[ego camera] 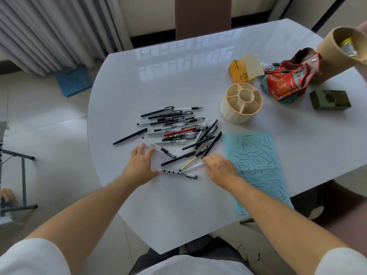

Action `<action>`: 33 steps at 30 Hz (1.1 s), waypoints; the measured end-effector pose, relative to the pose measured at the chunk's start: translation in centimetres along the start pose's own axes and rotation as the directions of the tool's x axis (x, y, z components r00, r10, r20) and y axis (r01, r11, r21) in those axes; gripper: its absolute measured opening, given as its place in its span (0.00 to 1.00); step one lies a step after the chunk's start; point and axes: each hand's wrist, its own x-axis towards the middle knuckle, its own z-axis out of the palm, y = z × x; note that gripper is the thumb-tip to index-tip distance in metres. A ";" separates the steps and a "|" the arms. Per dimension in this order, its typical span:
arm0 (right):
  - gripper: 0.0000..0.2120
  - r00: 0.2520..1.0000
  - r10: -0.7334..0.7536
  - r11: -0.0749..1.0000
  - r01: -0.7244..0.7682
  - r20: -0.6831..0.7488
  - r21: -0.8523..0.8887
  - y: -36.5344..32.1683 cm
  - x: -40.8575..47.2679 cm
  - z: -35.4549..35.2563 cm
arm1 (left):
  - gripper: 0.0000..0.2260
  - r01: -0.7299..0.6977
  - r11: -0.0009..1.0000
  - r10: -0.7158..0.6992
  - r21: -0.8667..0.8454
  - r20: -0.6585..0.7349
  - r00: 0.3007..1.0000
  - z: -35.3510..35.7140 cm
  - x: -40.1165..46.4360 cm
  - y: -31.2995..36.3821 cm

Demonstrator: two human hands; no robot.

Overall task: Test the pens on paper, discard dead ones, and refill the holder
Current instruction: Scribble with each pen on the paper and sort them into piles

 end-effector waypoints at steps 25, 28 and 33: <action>0.08 0.901 0.402 -0.062 -0.152 0.164 0.987 2.1 -9.0 -3.3 | 0.13 -0.138 0.641 0.325 -0.755 0.104 0.940 2.0 -7.1 17.0; 0.08 0.925 0.339 -0.098 -0.146 0.171 0.984 2.7 -9.2 -3.6 | 0.08 -0.122 0.666 0.291 -0.736 0.106 0.951 2.1 -6.7 18.8; 0.10 0.938 0.296 -0.039 -0.178 0.181 0.983 3.9 -9.3 -4.1 | 0.07 -0.173 0.742 0.261 -0.648 0.041 0.965 2.4 -6.1 19.6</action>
